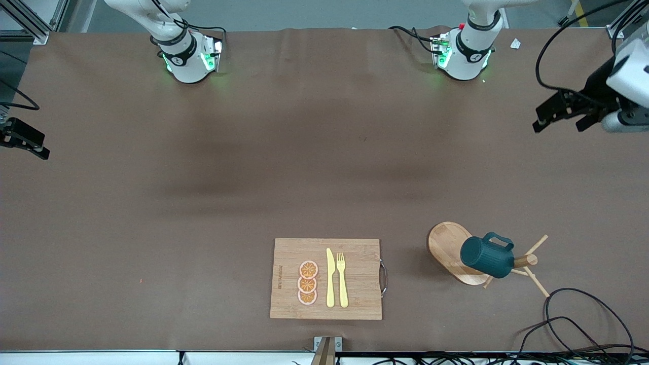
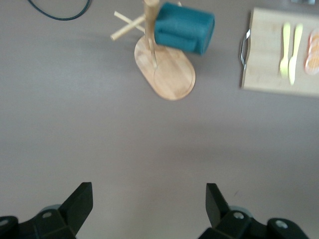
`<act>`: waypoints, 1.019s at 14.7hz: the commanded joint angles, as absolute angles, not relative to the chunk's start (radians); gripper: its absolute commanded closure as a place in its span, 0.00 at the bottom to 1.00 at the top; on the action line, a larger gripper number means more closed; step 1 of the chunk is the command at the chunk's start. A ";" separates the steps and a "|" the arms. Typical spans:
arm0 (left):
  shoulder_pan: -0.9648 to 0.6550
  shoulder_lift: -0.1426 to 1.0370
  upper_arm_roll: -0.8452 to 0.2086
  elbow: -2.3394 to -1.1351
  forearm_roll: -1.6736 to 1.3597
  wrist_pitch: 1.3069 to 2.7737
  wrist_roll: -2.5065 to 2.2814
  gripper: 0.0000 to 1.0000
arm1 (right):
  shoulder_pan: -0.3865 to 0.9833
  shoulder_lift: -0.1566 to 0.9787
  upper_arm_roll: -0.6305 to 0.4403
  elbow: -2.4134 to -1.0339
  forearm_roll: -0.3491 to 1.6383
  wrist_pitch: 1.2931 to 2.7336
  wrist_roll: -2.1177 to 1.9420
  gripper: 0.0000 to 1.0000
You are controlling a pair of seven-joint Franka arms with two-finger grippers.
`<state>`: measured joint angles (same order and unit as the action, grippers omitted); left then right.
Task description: Transfer cup from left to right arm and place
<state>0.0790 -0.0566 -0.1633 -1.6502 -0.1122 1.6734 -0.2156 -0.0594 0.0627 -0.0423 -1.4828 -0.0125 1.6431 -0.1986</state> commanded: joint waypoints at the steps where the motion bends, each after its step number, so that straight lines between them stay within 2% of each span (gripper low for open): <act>1: 0.093 0.004 -0.160 -1.634 -0.150 1.742 -0.395 0.00 | -0.069 0.046 -0.037 -1.491 -0.014 1.638 -0.195 0.00; 10: 0.221 0.158 -0.170 -1.643 -0.388 1.894 -0.736 0.00 | -0.069 0.048 -0.037 -1.499 -0.012 1.641 -0.195 0.00; 12: 0.222 0.179 -0.170 -1.667 -0.423 1.975 -0.810 0.00 | -0.069 0.048 -0.037 -1.500 -0.012 1.641 -0.195 0.00; 15: 0.222 0.176 -0.170 -1.767 -0.556 2.147 -0.876 0.00 | -0.069 0.048 -0.037 -1.506 -0.012 1.641 -0.195 0.00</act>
<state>0.2203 0.1973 -0.1646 -1.6944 -0.4886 2.0573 -0.8347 -0.0597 0.0626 -0.0439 -1.4873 -0.0125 1.6403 -0.1986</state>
